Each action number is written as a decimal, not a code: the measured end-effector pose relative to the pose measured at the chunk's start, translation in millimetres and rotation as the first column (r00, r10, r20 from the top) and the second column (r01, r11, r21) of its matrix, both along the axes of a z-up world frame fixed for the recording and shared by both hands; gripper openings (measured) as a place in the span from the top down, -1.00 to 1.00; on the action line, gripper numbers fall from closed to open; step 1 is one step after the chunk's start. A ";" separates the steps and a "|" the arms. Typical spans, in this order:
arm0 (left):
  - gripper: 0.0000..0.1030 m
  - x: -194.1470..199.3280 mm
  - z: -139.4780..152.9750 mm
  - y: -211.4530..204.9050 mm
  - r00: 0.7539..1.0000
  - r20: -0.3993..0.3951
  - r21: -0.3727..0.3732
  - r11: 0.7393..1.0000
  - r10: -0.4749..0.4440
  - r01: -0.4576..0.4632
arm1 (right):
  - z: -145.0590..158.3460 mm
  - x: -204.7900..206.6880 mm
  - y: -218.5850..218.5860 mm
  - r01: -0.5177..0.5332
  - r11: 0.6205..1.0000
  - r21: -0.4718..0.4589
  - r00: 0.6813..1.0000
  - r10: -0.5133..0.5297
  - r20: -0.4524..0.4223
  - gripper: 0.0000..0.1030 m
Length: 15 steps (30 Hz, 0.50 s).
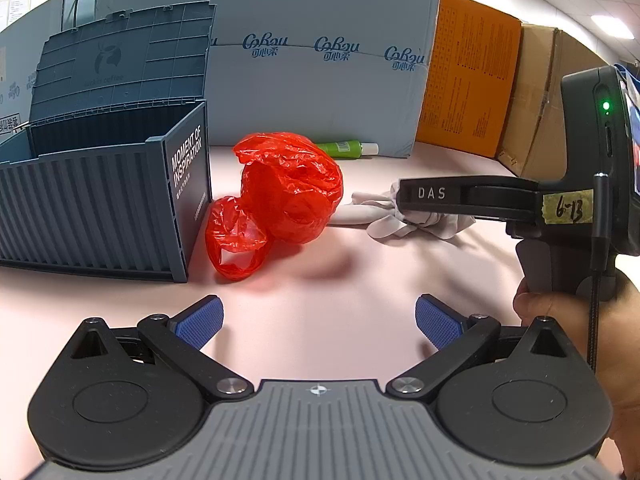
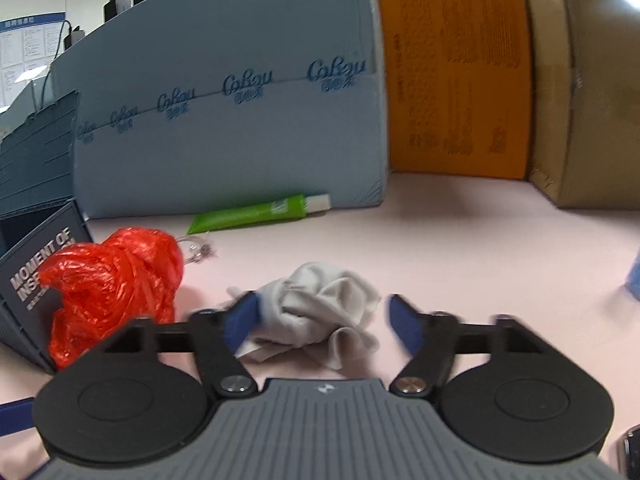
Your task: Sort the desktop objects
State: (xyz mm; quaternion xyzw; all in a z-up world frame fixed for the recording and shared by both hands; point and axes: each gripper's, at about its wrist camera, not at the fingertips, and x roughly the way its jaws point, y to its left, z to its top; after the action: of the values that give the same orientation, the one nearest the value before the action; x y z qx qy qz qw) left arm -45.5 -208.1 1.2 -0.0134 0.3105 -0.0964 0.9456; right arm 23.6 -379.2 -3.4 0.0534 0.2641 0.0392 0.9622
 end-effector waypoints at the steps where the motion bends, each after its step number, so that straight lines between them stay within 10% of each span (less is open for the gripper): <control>1: -1.00 0.1 -0.1 0.1 1.000 -0.001 0.000 1.000 0.000 0.000 | -0.3 0.3 2.1 -0.006 1.000 -0.007 1.000 0.006 -0.002 0.10; 5: -1.00 1.1 -1.1 -0.5 1.000 -0.010 0.004 1.000 -0.005 0.005 | -0.6 -1.6 9.4 -0.017 0.999 -0.037 1.000 0.017 0.002 0.40; 15: -1.00 5.2 -1.9 -0.5 0.999 -0.034 -0.001 1.000 0.005 -0.005 | -1.9 -7.1 6.8 -0.013 1.000 0.003 1.000 0.013 -0.013 0.44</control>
State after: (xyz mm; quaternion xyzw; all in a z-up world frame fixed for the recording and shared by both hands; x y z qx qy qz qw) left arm -40.3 -208.7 -0.7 -0.0162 0.3266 -0.0938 0.9404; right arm 16.5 -372.4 -5.4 0.0532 0.2704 0.0453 0.9602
